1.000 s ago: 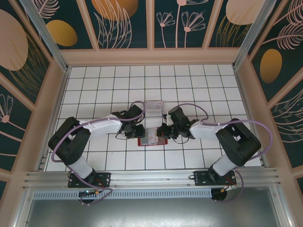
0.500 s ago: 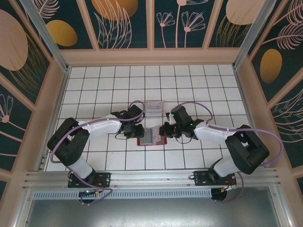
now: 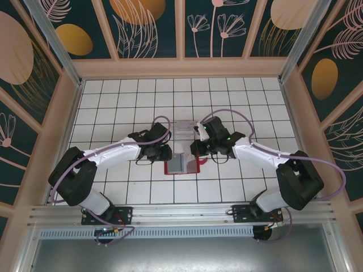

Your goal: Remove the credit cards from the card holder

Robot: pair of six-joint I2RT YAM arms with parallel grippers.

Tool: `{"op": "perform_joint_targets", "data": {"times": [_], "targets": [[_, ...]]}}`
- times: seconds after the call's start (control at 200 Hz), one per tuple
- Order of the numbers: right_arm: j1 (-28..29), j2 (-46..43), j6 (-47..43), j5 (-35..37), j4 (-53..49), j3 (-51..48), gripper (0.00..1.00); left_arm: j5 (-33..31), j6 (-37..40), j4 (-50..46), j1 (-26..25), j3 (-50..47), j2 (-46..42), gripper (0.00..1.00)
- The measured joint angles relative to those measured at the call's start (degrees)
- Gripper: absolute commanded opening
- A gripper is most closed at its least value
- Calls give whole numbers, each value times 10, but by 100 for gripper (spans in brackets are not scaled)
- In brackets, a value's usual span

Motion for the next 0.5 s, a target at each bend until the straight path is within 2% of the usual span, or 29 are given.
{"op": "perform_joint_targets", "data": {"times": [0.5], "targets": [[-17, 59, -508, 37, -146, 185, 0, -2, 11, 0, 0, -2, -1, 28]]}}
